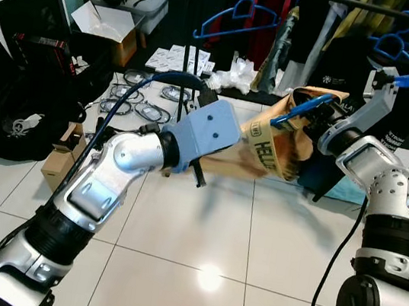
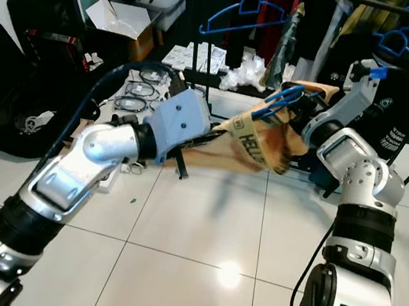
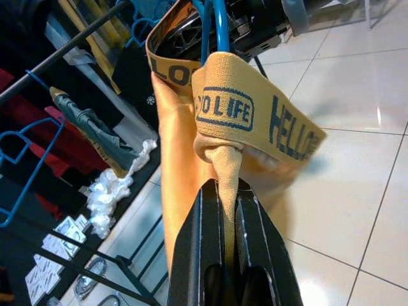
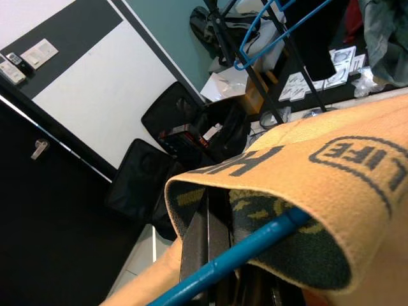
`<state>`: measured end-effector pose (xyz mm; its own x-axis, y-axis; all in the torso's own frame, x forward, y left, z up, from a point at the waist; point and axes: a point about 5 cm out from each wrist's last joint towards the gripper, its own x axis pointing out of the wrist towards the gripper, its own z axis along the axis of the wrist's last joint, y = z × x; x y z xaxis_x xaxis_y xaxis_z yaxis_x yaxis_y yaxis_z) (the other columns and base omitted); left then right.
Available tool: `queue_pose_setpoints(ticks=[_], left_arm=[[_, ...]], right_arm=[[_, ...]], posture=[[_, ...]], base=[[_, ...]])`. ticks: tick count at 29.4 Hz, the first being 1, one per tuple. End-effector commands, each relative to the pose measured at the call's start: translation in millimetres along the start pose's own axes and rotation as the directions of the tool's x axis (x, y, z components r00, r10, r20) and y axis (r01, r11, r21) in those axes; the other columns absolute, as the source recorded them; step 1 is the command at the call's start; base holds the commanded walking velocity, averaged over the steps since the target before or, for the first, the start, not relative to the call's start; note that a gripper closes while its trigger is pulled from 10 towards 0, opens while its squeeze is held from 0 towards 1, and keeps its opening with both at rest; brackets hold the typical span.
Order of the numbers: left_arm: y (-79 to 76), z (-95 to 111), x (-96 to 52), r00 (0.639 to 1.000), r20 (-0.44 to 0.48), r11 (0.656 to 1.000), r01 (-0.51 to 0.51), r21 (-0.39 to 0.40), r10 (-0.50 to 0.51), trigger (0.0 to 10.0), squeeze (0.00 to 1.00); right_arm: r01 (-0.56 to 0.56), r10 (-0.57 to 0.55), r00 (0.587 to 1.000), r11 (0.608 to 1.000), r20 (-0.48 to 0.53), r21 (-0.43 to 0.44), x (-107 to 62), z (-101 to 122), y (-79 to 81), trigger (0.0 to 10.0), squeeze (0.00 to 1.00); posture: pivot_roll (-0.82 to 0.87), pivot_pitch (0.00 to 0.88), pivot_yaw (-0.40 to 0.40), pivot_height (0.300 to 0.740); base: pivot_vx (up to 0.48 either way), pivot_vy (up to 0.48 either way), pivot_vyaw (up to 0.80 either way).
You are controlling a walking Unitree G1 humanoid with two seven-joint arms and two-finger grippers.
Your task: Hang hanger
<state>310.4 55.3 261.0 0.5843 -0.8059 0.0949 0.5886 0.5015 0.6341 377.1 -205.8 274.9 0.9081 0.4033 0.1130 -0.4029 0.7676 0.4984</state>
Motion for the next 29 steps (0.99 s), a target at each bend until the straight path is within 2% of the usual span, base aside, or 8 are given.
queue_pose_setpoints(ticks=[1,12,14,18,19,21,22,29], left_arm=[[-10.5,0,2.8,1.0,0.0,1.0,0.029,-0.011,-0.029,10.0,0.0],[-8.4,-22,1.6,0.991,-0.129,0.999,-0.033,-0.038,0.028,10.0,0.0],[17.3,-39,-18.0,0.974,-0.208,0.993,-0.107,-0.048,0.095,10.0,0.0],[17.3,-39,-18.0,0.974,-0.208,0.993,-0.107,-0.048,0.095,10.0,0.0],[28.3,-46,-29.3,0.962,-0.245,0.99,-0.132,-0.041,0.118,10.0,0.0],[28.3,-46,-29.3,0.962,-0.245,0.99,-0.132,-0.041,0.118,10.0,0.0],[31.7,-55,-40.4,0.949,-0.293,0.991,-0.129,-0.028,0.115,10.0,0.0],[17.1,-49,-30.0,0.961,-0.266,0.994,-0.097,-0.045,0.082,10.0,0.0]], right_arm=[[-0.026,0.026,1.0,1.0,0.008,-0.013,2.4,2,8.1,0.0,0.0],[-0.074,0.072,0.997,0.996,-0.036,-0.058,-4.0,-1,15.3,0.0,0.0],[-0.104,0.096,0.993,0.987,-0.063,-0.126,-21.3,8,8.8,0.0,0.0],[-0.104,0.096,0.993,0.987,-0.063,-0.126,-21.3,8,8.8,0.0,0.0],[-0.093,0.084,0.994,0.982,-0.065,-0.166,-31.0,16,2.4,0.0,0.0],[-0.093,0.084,0.994,0.982,-0.065,-0.166,-31.0,16,2.4,0.0,0.0],[-0.04,0.034,0.999,0.976,-0.032,-0.214,-43.3,34,-9.3,0.0,0.0],[-0.037,0.031,0.999,0.976,-0.033,-0.212,-37.9,31,-7.1,0.0,0.0]], posture=[[-0.03,0.121,0.013,0.74],[-0.04,0.117,0.014,0.74],[-0.05,0.118,0.013,0.74],[-0.05,0.118,0.013,0.74],[-0.05,0.12,0.015,0.74],[-0.05,0.12,0.015,0.74],[-0.05,0.123,0.016,0.74],[-0.05,0.122,0.011,0.74]], base=[[0.0,0.0,0.0],[0.0,0.0,0.0],[0.0,0.0,0.0],[0.0,0.0,0.0],[0.0,0.0,0.0],[0.0,0.0,0.0],[0.0,0.0,0.0],[0.0,0.0,0.0]])
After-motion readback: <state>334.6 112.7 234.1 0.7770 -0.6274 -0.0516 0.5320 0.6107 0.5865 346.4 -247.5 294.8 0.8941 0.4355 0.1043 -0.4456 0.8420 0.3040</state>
